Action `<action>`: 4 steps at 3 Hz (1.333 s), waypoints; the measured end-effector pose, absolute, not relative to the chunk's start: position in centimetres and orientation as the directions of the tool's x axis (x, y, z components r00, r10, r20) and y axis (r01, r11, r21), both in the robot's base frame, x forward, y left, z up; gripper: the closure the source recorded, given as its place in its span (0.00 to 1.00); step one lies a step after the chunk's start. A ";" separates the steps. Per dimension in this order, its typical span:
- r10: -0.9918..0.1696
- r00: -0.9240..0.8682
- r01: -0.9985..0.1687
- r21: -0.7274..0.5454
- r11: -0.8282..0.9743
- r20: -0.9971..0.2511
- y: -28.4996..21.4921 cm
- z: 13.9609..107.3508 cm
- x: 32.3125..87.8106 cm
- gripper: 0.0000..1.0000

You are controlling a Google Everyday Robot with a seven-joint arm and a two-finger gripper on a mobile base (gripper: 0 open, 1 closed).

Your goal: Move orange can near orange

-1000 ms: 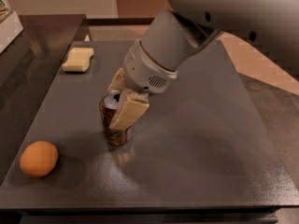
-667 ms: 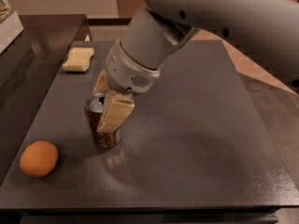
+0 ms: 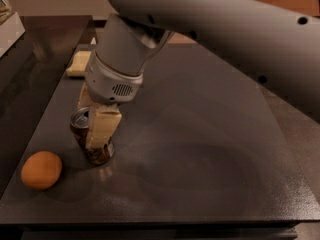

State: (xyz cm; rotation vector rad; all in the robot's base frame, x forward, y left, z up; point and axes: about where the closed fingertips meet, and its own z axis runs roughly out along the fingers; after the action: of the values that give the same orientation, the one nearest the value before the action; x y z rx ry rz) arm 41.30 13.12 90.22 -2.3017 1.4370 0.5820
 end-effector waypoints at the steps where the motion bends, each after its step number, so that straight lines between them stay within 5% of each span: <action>1: -0.748 0.413 -0.895 -0.079 -0.440 -0.519 14.3 90.0 41.2 0.83; 4: -0.745 0.422 -0.890 -0.081 -0.448 -0.517 14.6 90.0 40.9 0.13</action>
Offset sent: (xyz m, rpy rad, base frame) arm -0.0006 0.0105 -0.0024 -0.0062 0.0056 0.0246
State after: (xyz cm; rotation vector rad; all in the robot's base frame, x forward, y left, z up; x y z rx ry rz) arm 40.89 14.60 89.99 -2.3380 1.4047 0.5904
